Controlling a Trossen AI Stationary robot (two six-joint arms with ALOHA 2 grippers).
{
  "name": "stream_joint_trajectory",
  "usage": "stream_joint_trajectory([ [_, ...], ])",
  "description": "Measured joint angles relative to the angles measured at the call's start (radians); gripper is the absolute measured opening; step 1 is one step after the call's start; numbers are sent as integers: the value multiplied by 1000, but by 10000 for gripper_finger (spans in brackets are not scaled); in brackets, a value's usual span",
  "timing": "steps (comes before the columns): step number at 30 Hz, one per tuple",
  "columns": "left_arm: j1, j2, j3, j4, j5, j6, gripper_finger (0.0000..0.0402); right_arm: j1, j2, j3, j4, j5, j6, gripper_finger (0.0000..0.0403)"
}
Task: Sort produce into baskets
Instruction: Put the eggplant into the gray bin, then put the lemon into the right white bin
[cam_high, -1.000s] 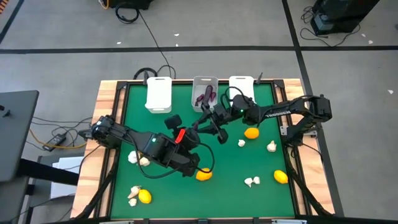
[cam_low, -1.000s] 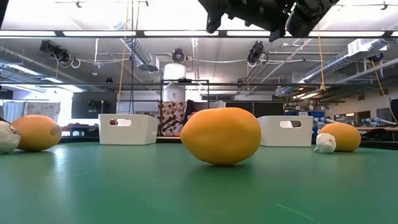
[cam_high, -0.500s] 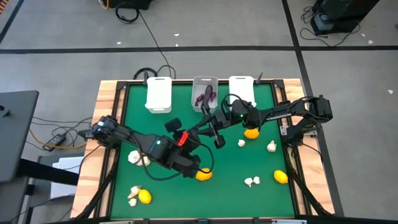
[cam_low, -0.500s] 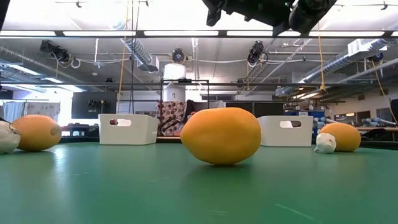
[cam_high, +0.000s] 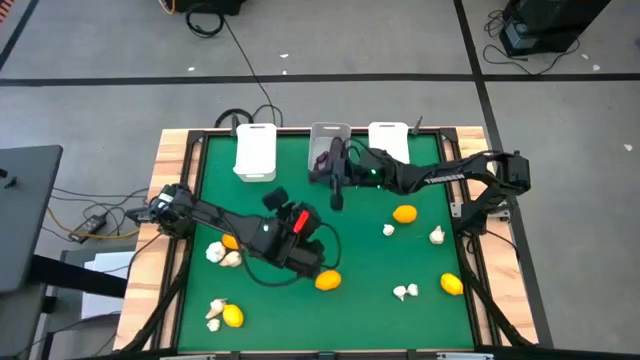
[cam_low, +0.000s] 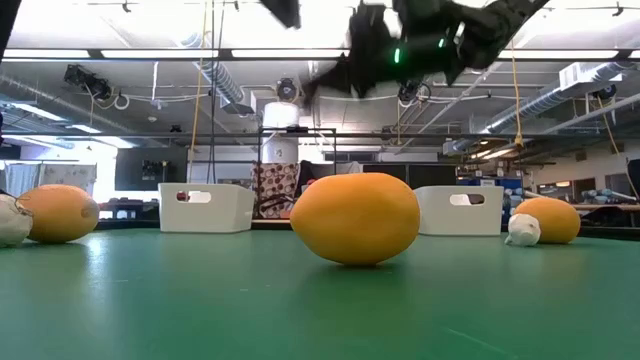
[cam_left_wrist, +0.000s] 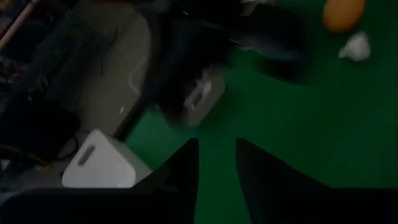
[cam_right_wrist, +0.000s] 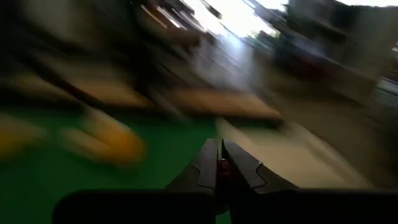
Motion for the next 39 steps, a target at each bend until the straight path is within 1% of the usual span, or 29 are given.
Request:
stream_joint_trajectory([
  [3, 10, 1, -93, -5, 20, -69, 139, -29, -8, 3, -71, 216, -96, 18],
  [5, 26, 2, -150, -14, 34, -88, 152, -51, -5, 4, -116, 322, -135, 19],
  [7, 40, 1, -202, -12, 84, -91, 160, -86, 2, 1, -179, 374, -154, 21],
  [8, 47, 1, -227, -11, 121, -91, 161, -107, 2, 0, -198, 374, -154, 21],
  [10, 63, 1, -271, 2, 187, -90, 162, -147, -3, 2, -216, 324, -157, 23],
  [12, 77, 1, -305, 32, 232, -80, 162, -188, -3, 2, -248, 261, -154, 25],
  [15, 89, 1, -335, 111, 315, -8, 161, -240, 0, -20, -242, 179, -136, 42],
  [18, 89, 1, -343, 154, 359, 44, 161, -280, -1, -40, -188, 85, -107, 81],
  [22, 94, 1, -343, 156, 354, 49, 161, -315, -1, -58, -163, -1, -71, 149],
  [26, 93, 1, -343, 138, 343, 66, 161, -326, -1, -71, -158, -13, -61, 213],
  [29, 91, 1, -343, 93, 382, 52, 161, -325, -1, -73, -158, 27, -6, 247],
  [32, 77, 1, -343, -8, 496, 21, 161, -326, -2, -73, -150, 23, 26, 265],
  [34, 58, 1, -343, -77, 576, 4, 161, -325, -2, -73, -138, -7, 32, 268],
  [37, 32, 1, -345, -116, 655, 11, 161, -320, -3, -73, -110, -91, 58, 268],
  [39, 22, -12, -356, -90, 705, 50, 161, -319, -3, -73, -95, -168, 85, 268],
])
